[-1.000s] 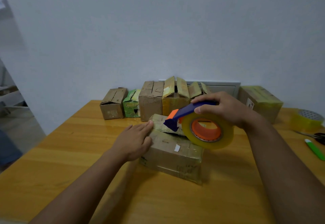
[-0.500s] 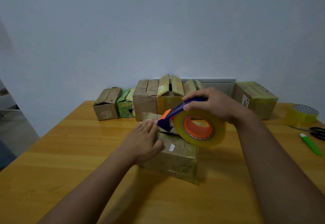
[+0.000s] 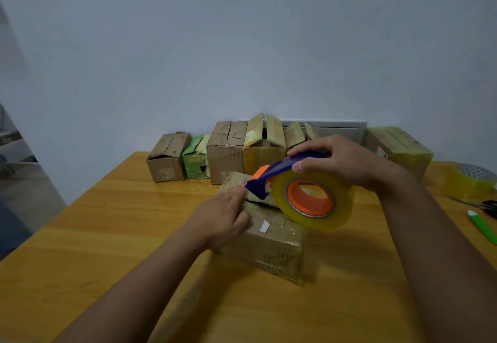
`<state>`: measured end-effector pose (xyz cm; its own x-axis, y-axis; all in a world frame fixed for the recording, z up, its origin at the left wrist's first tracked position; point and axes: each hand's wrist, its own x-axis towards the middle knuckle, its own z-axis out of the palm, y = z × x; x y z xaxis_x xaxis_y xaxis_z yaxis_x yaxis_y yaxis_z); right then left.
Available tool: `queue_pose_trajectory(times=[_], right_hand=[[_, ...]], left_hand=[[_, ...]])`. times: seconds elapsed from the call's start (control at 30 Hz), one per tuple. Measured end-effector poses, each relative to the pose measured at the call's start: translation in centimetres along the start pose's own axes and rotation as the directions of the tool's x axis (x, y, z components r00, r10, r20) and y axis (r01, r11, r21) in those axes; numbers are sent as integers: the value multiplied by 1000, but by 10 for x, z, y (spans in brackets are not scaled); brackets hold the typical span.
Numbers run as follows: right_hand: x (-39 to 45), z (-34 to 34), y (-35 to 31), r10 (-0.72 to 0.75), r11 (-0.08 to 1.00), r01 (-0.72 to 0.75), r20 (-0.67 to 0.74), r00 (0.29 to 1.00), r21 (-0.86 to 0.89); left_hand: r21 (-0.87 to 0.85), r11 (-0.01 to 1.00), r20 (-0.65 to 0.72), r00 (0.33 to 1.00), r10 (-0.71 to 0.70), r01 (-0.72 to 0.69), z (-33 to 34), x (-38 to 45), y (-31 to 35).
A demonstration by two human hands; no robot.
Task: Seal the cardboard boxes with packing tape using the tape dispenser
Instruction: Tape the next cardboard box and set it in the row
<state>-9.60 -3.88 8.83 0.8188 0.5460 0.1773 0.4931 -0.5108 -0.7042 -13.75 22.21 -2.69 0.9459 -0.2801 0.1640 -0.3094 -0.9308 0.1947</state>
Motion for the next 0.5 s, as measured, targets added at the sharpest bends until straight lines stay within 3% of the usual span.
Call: queue_pose_trajectory(times=[0.17,0.5], right_hand=[[-2,-12,5,39,999,-39,-1,999,-32],[-55,-8,32,82,992,-74,-78,994,104]], left_hand=[[74,997,75,997,-25,19,2,1,-5],[120,993,125,992,-21,6,1,7,-11]])
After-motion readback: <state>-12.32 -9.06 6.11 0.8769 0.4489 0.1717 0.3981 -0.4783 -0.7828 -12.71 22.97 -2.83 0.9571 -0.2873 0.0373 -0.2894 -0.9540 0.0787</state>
